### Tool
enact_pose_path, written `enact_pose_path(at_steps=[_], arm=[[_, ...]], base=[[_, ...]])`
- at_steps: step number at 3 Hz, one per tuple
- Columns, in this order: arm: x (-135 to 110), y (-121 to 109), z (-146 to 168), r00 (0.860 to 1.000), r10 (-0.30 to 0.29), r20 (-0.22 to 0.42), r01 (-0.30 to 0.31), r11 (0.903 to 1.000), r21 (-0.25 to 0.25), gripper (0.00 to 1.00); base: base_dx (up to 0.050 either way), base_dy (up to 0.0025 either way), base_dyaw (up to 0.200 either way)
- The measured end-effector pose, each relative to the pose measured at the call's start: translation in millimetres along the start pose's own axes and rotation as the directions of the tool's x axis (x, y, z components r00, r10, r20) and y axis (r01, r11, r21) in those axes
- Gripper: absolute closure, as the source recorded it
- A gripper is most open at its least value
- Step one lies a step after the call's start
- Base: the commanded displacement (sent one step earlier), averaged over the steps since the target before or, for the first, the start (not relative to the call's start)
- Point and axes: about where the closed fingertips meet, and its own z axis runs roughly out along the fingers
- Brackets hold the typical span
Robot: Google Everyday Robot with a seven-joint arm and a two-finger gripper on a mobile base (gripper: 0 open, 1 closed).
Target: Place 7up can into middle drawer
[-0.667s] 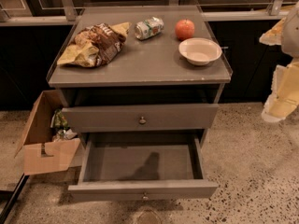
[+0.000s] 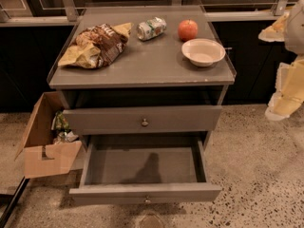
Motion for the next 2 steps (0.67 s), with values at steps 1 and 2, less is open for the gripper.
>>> enact_pose_path(at_steps=[1,2], arm=[[-32,-22,9,0.979,-0.164,0.125,0.167,0.9857,-0.019,0.00],[-56,-40,18,0.940,-0.266,0.215,0.276,0.9610,-0.018,0.00]], base=[[0.000,0.00000,0.000],[0.000,0.00000,0.000]])
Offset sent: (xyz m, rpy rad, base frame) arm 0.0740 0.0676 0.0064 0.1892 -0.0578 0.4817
